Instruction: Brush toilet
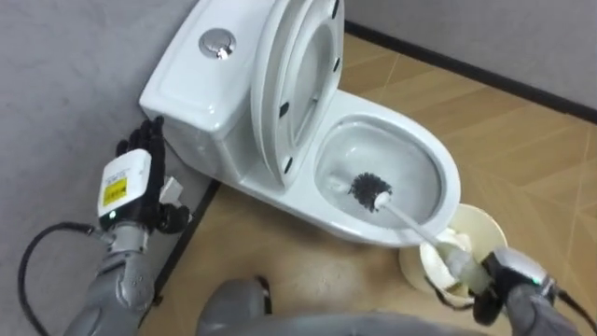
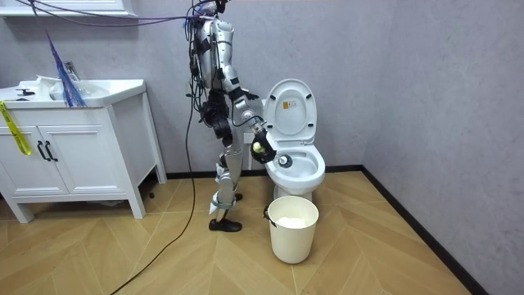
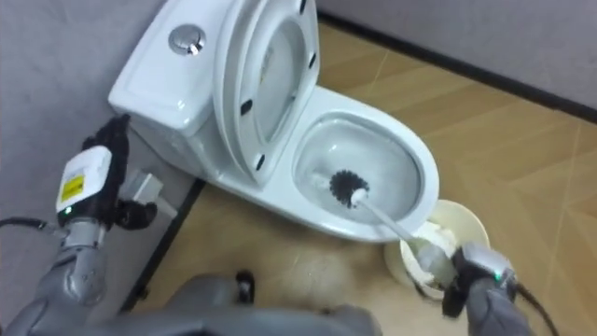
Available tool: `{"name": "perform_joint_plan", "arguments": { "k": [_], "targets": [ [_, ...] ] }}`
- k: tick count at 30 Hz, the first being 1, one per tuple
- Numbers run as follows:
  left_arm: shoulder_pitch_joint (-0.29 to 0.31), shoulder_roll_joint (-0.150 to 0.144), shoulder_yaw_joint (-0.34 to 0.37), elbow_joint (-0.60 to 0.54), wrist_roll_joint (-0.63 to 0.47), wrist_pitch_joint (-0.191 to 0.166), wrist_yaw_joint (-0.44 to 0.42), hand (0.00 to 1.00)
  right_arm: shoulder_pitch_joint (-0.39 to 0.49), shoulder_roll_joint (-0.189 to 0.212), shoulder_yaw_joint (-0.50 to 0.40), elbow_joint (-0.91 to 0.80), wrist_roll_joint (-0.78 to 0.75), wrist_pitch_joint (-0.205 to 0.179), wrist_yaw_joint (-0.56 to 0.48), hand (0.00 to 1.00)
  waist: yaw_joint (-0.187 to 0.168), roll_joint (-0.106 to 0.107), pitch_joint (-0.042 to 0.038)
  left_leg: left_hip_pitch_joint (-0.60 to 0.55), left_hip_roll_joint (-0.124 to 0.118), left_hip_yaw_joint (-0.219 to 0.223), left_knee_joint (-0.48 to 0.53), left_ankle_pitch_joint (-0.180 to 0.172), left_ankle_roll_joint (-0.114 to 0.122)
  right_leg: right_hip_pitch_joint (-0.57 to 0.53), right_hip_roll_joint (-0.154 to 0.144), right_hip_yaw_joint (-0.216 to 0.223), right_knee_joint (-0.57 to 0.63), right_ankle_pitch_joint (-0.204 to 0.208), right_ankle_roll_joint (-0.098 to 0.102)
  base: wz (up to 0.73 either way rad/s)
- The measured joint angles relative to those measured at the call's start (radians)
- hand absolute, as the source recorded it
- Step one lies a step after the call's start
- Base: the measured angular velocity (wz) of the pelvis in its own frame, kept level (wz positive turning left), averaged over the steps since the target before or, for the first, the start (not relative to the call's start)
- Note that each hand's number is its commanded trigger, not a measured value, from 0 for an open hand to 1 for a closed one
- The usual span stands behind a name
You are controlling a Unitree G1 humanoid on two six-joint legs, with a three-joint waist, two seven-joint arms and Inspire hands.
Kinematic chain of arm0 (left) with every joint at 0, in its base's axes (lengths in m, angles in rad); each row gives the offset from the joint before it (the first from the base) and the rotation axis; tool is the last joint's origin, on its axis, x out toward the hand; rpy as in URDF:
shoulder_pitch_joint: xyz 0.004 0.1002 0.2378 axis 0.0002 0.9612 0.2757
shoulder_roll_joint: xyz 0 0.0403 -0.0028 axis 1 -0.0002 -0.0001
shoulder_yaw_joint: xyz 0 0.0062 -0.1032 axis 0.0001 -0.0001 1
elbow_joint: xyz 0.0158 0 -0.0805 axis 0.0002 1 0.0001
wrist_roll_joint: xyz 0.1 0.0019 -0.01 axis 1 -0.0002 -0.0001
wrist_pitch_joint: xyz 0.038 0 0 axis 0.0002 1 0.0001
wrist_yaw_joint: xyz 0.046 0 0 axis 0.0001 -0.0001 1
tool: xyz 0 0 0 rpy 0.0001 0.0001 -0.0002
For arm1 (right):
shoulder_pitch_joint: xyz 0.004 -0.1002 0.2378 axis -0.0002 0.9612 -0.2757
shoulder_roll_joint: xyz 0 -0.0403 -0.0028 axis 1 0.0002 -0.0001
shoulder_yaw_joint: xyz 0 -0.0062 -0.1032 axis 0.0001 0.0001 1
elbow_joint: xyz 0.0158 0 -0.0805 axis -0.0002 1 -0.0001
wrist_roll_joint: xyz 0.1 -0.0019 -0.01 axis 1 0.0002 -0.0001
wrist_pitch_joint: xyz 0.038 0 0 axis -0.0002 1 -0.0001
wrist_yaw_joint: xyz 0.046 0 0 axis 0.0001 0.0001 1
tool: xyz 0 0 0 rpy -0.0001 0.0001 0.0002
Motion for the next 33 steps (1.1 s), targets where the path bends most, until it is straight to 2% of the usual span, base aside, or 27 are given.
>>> {"name": "perform_joint_plan", "arguments": {
  "k": [3, 5, 7, 8, 9, 10, 12, 14, 17, 18, 21, 23, 25, 26, 28, 30, 33],
  "targets": [
    [0.015, -0.023, 0.036, -0.024, -0.054, -0.032, 0.006, 0.0, 0.011, 0.015, -0.003, 0.003, 0.001, -0.024, 0.001, 1.0, 0.002, 0.0, 0.0007, 0.041, 0.0, -0.008, -0.016, -0.006, -0.005, 0.05, 0.009, -0.001, -0.037, 0.005, 0.002, 0.0],
    [0.029, -0.032, 0.054, -0.047, -0.194, -0.07, 0.015, 0.0, 0.021, 0.03, -0.038, 0.009, 0.015, -0.051, -0.001, 1.0, -0.002, -0.001, 0.0017, 0.063, -0.005, -0.026, -0.026, -0.008, -0.009, 0.078, 0.012, -0.007, -0.054, 0.005, 0.003, 0.09],
    [0.047, -0.042, 0.066, -0.057, -0.296, -0.078, 0.018, 0.0, 0.028, 0.047, -0.07, 0.018, 0.024, -0.054, -0.012, 1.0, -0.004, 0.001, 0.0017, 0.079, -0.01, -0.03, -0.026, -0.008, -0.009, 0.103, 0.012, -0.009, -0.068, 0.005, 0.003, 0.07],
    [0.062, -0.049, 0.078, -0.052, -0.355, -0.09, 0.018, 0.0, 0.029, 0.056, -0.08, 0.028, 0.026, -0.054, -0.024, 1.0, -0.001, -0.005, 0.0044, 0.086, -0.013, -0.029, -0.026, -0.008, -0.009, 0.112, 0.011, -0.009, -0.069, 0.004, 0.005, 0.0],
    [0.069, -0.05, 0.083, -0.042, -0.375, -0.097, 0.018, 0.0, 0.028, 0.06, -0.086, 0.033, 0.026, -0.054, -0.027, 1.0, -0.001, -0.002, 0.0034, 0.089, -0.014, -0.029, -0.026, -0.008, -0.009, 0.115, 0.011, -0.009, -0.07, 0.004, 0.005, -0.03],
    [0.072, -0.054, 0.094, 0.002, -0.404, -0.109, 0.014, 0.0, 0.027, 0.069, -0.106, 0.047, 0.025, -0.055, -0.03, 1.0, 0.002, -0.001, 0.0056, 0.1, -0.015, -0.028, -0.032, -0.008, -0.009, 0.123, 0.011, -0.006, -0.076, 0.003, 0.005, -0.07],
    [0.077, -0.071, 0.127, 0.097, -0.451, -0.113, 0.001, 0.0, 0.027, 0.08, -0.126, 0.062, 0.027, -0.053, -0.03, 1.0, 0.005, 0.003, 0.0046, 0.119, -0.015, -0.022, -0.046, -0.008, -0.009, 0.133, 0.012, 0.009, -0.085, 0.003, 0.006, -0.16],
    [0.087, -0.088, 0.165, 0.218, -0.539, -0.109, -0.019, 0.0, 0.035, 0.092, -0.151, 0.062, 0.082, -0.057, -0.031, 1.0, 0.0, 0.001, 0.005, 0.129, -0.015, -0.02, -0.052, -0.009, -0.01, 0.136, 0.012, 0.022, -0.088, 0.003, 0.006, -0.2],
    [0.085, -0.097, 0.205, 0.397, -0.603, -0.092, -0.059, 0.0, 0.041, 0.101, -0.203, 0.066, 0.143, -0.056, -0.035, 1.0, -0.014, -0.001, 0.005, 0.157, -0.016, -0.011, -0.084, -0.01, -0.011, 0.149, 0.012, 0.033, -0.104, 0.002, 0.008, -0.09],
    [0.084, -0.1, 0.213, 0.422, -0.61, -0.09, -0.068, 0.0, 0.041, 0.104, -0.217, 0.065, 0.148, -0.055, -0.035, 1.0, -0.017, -0.002, 0.0052, 0.16, -0.016, -0.011, -0.089, -0.01, -0.012, 0.149, 0.012, 0.035, -0.104, 0.001, 0.01, -0.05],
    [0.065, -0.111, 0.243, 0.573, -0.625, -0.083, -0.102, 0.0, 0.036, 0.117, -0.268, 0.053, 0.181, -0.054, -0.042, 1.0, -0.021, 0.0, 0.0053, 0.187, -0.014, 0.016, -0.117, -0.012, -0.014, 0.146, 0.014, 0.076, -0.105, 0.001, 0.011, -0.3],
    [0.061, -0.112, 0.254, 0.653, -0.623, -0.061, -0.129, 0.0, 0.034, 0.126, -0.288, 0.045, 0.192, -0.067, -0.043, 1.0, -0.027, 0.007, 0.0074, 0.211, -0.006, 0.042, -0.129, -0.024, -0.017, 0.146, 0.021, 0.116, -0.105, 0.001, 0.012, -0.46],
    [0.053, -0.113, 0.276, 0.695, -0.623, -0.043, -0.143, 0.0, 0.036, 0.138, -0.303, 0.045, 0.21, -0.071, -0.043, 1.0, -0.033, 0.008, 0.0082, 0.225, 0.0, 0.063, -0.135, -0.03, -0.019, 0.147, 0.027, 0.144, -0.107, 0.003, 0.011, -0.4],
    [0.045, -0.113, 0.281, 0.708, -0.623, -0.023, -0.148, 0.0, 0.039, 0.145, -0.307, 0.047, 0.232, -0.074, -0.053, 1.0, -0.045, 0.012, 0.0058, 0.231, 0.002, 0.073, -0.137, -0.032, -0.02, 0.147, 0.029, 0.16, -0.108, 0.004, 0.009, -0.34],
    [0.031, -0.119, 0.282, 0.725, -0.622, -0.006, -0.157, 0.0, 0.045, 0.151, -0.316, 0.051, 0.252, -0.08, -0.069, 1.0, -0.065, 0.016, 0.0057, 0.241, 0.003, 0.09, -0.14, -0.032, -0.02, 0.147, 0.03, 0.185, -0.106, 0.005, 0.009, -0.3],
    [0.014, -0.127, 0.282, 0.732, -0.617, 0.0, -0.178, 0.0, 0.059, 0.157, -0.337, 0.051, 0.256, -0.089, -0.081, 1.0, -0.089, 0.021, 0.0053, 0.243, 0.003, 0.099, -0.139, -0.033, -0.019, 0.145, 0.03, 0.201, -0.104, 0.007, 0.009, -0.21],
    [-0.038, -0.131, 0.282, 0.752, -0.596, 0.001, -0.204, 0.0, 0.084, 0.167, -0.356, 0.053, 0.254, -0.091, -0.108, 1.0, -0.122, 0.034, -0.0009, 0.244, 0.002, 0.103, -0.14, -0.033, -0.019, 0.14, 0.031, 0.217, -0.104, 0.008, 0.009, -0.13]
  ]
}}
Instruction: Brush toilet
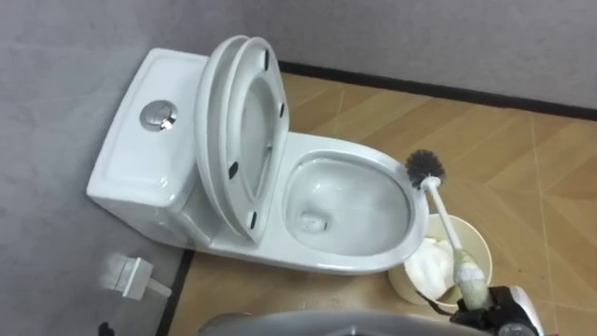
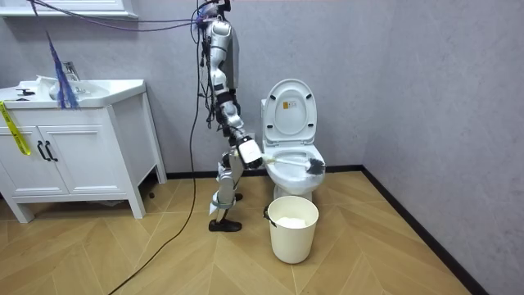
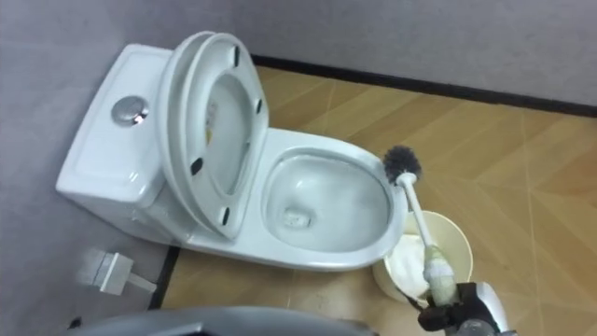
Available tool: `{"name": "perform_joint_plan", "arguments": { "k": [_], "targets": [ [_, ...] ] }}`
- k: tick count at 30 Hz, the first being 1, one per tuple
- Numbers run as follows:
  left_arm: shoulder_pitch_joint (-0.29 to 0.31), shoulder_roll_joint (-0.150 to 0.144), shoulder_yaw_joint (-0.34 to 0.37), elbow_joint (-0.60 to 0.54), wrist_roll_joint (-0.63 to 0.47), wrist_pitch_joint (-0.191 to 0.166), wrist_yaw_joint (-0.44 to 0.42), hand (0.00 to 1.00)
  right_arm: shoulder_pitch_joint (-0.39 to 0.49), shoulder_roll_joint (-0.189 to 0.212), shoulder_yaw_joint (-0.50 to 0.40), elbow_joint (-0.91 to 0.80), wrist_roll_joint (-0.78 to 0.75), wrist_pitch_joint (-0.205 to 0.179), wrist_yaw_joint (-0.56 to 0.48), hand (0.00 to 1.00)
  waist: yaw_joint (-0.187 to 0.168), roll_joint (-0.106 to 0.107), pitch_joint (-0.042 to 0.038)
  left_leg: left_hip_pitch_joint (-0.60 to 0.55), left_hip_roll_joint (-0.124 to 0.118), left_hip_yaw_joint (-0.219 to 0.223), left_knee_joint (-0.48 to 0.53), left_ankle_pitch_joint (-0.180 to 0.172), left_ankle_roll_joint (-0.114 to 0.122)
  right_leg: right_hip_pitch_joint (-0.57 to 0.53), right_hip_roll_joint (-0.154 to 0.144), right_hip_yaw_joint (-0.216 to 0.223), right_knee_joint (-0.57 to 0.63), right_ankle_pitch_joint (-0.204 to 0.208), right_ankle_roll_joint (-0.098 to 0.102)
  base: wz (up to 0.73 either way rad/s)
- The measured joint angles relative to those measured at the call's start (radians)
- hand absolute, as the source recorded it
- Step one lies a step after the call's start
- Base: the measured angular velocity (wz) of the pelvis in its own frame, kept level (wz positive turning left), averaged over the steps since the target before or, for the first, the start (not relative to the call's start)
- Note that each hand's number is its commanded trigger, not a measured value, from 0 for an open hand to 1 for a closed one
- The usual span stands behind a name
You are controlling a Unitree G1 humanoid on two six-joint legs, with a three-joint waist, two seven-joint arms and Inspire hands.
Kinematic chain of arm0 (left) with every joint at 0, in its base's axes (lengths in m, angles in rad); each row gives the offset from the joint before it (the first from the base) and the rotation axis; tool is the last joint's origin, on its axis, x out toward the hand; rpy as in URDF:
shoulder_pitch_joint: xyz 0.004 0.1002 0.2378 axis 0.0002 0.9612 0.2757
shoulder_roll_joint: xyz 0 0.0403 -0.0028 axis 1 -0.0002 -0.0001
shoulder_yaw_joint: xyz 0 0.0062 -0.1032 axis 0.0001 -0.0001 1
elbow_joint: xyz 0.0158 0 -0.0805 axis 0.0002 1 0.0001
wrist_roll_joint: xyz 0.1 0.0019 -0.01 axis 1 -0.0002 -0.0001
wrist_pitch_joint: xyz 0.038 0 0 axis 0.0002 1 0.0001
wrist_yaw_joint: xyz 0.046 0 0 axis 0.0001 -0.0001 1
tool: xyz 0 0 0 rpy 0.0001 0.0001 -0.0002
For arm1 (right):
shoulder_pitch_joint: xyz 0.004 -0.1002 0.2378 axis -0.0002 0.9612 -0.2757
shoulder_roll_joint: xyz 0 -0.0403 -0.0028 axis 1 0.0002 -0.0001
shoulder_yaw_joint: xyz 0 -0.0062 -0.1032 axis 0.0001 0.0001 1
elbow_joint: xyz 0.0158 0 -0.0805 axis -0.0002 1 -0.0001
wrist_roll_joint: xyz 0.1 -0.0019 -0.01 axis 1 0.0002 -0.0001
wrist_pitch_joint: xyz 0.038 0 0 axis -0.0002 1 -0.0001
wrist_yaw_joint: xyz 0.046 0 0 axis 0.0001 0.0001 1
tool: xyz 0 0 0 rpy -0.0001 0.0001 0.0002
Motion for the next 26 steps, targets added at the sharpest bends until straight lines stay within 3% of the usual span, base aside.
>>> {"name": "perform_joint_plan", "arguments": {
  "k": [2, 4, 8, 15, 16, 17, 18, 19, 24, 26],
  "targets": [
    [-0.038, -0.001, 0.0, 0.02, 0.022, 0.001, -0.022, 0.0, 0.022, 0.001, 0.001, 0.015, 0.001, -0.001, -0.011, 1.0, -0.012, 0.006, 0.0028, 0.015, 0.002, 0.025, -0.009, 0.0, 0.0, 0.0, 0.002, 0.022, 0.001, 0.0, 0.0, -0.26],
    [-0.053, -0.003, -0.001, 0.024, 0.034, 0.004, -0.037, 0.0, 0.039, 0.005, 0.001, 0.019, 0.002, 0.006, -0.012, 1.0, -0.015, 0.016, -0.0005, 0.023, 0.004, 0.042, -0.01, 0.0, 0.0, -0.005, 0.003, 0.04, 0.004, 0.001, -0.002, -0.36],
    [-0.057, -0.011, -0.001, 0.025, 0.077, 0.025, -0.055, 0.0, 0.052, 0.036, 0.001, 0.034, -0.005, 0.033, -0.003, 1.0, -0.018, 0.019, -0.0004, 0.039, 0.011, 0.056, -0.014, 0.0, 0.0, -0.012, 0.012, 0.088, 0.004, 0.005, -0.006, -0.31],
    [-0.06, -0.028, -0.047, 0.036, 0.088, 0.051, -0.06, 0.0, 0.05, 0.045, 0.016, 0.039, -0.002, 0.059, 0.012, 1.0, -0.041, 0.014, -0.0001, 0.042, 0.014, 0.055, -0.014, 0.0, 0.0, -0.013, 0.016, 0.093, 0.003, 0.008, -0.007, -0.03],
    [-0.067, -0.03, -0.049, 0.05, 0.088, 0.053, -0.06, 0.0, 0.048, 0.048, 0.016, 0.04, -0.002, 0.068, 0.012, 0.95, -0.041, 0.014, 0.0, 0.043, 0.015, 0.055, -0.014, 0.0, 0.0, -0.013, 0.017, 0.094, 0.003, 0.008, -0.007, 0.0],
    [-0.07, -0.03, -0.053, 0.058, 0.089, 0.057, -0.06, 0.0, 0.047, 0.052, 0.016, 0.04, -0.002, 0.073, 0.012, 0.6, -0.041, 0.013, 0.0001, 0.043, 0.016, 0.056, -0.014, 0.0, -0.001, -0.013, 0.018, 0.097, 0.001, 0.008, -0.007, 0.0],
    [-0.069, -0.03, -0.064, 0.06, 0.089, 0.062, -0.06, 0.0, 0.047, 0.055, 0.016, 0.04, 0.002, 0.073, 0.012, 0.15, -0.043, 0.014, 0.0002, 0.043, 0.016, 0.056, -0.014, -0.001, -0.001, -0.014, 0.019, 0.099, 0.0, 0.008, -0.007, 0.0],
    [-0.069, -0.03, -0.066, 0.06, 0.089, 0.064, -0.061, 0.0, 0.047, 0.057, 0.016, 0.04, 0.005, 0.073, 0.012, 0.0, -0.043, 0.014, 0.0004, 0.043, 0.016, 0.056, -0.014, -0.001, -0.001, -0.014, 0.019, 0.099, 0.0, 0.008, -0.007, 0.0],
    [-0.057, -0.031, -0.064, 0.061, 0.096, 0.071, -0.061, 0.0, 0.05, 0.062, 0.029, 0.031, 0.014, 0.094, 0.039, 0.0, -0.038, 0.015, 0.0004, 0.043, 0.019, 0.06, -0.014, -0.007, -0.007, -0.02, 0.023, 0.105, 0.001, 0.009, -0.006, -0.04],
    [-0.054, -0.031, -0.065, 0.06, 0.103, 0.091, -0.061, 0.0, 0.049, 0.062, 0.047, 0.03, 0.043, 0.109, 0.057, 0.0, -0.038, 0.014, -0.0003, 0.043, 0.022, 0.06, -0.014, -0.015, -0.009, -0.022, 0.025, 0.107, 0.003, 0.01, -0.005, -0.02]
  ]
}}
